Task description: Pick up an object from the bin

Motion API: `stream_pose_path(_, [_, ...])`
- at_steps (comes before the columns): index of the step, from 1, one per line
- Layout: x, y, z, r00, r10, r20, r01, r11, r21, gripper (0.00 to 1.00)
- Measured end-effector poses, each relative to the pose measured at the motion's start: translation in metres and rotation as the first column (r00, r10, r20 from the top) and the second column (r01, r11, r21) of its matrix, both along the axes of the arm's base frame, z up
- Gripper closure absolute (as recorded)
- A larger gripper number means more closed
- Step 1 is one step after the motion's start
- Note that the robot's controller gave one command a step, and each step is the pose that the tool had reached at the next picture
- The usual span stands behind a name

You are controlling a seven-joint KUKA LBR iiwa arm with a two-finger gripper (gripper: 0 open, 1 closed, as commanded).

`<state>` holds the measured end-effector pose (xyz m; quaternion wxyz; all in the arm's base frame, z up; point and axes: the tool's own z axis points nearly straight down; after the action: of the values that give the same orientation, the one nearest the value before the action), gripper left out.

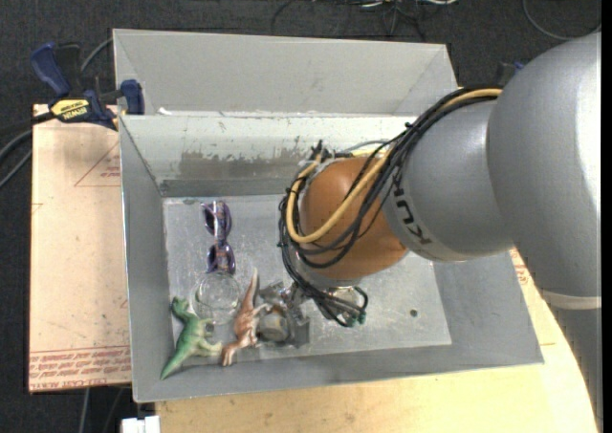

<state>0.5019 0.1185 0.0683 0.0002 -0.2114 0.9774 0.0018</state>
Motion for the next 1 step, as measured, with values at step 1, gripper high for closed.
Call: stream_pose_path(1, [-0.0087, -0.0130, 0.1260, 0.999, -0.042, 0.003, 0.042, 0.999, 0.002, 1.00])
